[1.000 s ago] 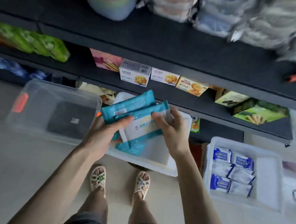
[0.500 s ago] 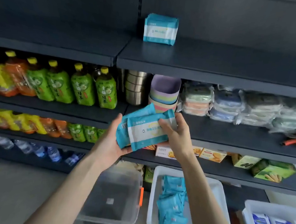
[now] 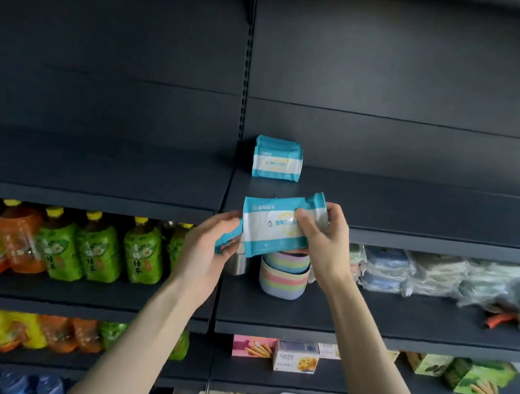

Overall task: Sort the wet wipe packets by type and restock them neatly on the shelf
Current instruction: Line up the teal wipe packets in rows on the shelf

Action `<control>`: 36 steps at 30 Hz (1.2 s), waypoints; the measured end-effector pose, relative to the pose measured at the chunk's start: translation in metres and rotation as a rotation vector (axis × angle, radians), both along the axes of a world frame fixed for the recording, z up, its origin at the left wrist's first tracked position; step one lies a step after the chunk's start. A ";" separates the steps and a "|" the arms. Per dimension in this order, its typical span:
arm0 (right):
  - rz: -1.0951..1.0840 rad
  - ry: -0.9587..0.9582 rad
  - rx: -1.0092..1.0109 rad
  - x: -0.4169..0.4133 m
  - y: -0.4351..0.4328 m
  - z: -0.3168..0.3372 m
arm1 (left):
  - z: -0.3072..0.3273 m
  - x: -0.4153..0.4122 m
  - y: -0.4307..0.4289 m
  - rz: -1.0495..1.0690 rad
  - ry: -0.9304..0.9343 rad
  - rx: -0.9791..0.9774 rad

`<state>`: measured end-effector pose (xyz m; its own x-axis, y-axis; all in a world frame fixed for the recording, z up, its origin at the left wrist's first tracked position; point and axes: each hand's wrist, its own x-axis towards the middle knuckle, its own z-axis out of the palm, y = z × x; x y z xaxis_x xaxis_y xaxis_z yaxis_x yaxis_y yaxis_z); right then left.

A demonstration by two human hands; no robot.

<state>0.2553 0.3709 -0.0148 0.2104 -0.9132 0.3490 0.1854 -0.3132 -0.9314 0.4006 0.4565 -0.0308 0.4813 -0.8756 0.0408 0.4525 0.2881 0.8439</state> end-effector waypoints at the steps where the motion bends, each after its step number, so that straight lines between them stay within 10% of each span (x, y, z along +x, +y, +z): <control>1: -0.008 -0.013 0.005 0.003 -0.009 0.005 | 0.003 0.006 -0.007 0.027 -0.066 -0.022; 15: 0.115 -0.173 0.107 0.031 -0.153 0.033 | 0.030 0.076 -0.152 0.303 -0.385 0.012; 36: 0.154 -0.026 0.087 0.071 -0.268 0.047 | 0.042 0.110 -0.260 0.119 -0.247 0.128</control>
